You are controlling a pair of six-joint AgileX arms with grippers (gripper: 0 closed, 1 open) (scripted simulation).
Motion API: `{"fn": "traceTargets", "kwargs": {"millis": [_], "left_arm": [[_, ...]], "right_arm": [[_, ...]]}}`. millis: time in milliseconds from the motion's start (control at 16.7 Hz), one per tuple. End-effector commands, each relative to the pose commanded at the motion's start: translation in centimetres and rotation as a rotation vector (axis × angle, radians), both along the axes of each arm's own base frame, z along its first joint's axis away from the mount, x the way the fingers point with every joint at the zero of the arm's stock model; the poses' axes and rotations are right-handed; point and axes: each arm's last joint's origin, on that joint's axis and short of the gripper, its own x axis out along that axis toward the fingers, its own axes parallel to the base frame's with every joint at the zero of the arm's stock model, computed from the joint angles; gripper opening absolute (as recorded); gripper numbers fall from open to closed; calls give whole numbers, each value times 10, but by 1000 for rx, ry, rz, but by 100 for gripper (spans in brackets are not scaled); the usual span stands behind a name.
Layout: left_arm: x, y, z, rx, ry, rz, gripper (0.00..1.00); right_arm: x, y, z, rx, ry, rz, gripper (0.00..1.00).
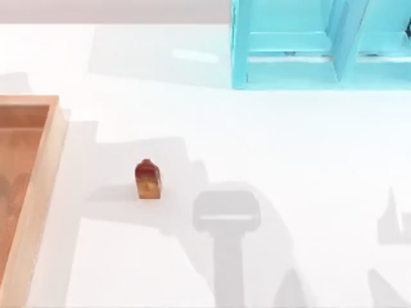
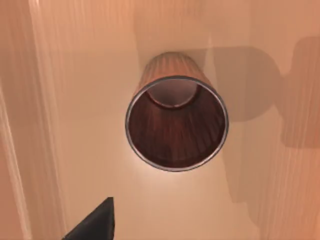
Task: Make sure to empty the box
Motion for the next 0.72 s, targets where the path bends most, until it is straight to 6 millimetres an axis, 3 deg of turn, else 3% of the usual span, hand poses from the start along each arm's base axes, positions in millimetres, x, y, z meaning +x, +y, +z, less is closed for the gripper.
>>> {"fn": "traceTargets", "kwargs": {"millis": [180,540,720], "left_arm": [[2,1,-19,-1,3,2,100],[2,2,-83,1,-7,2,100],[-1,2,-98,0,-3,2,100]], "right_arm": [[0,0,0,0,0,0,100],[0,0,0,0,0,0,100],[0,0,0,0,0,0,100]]}}
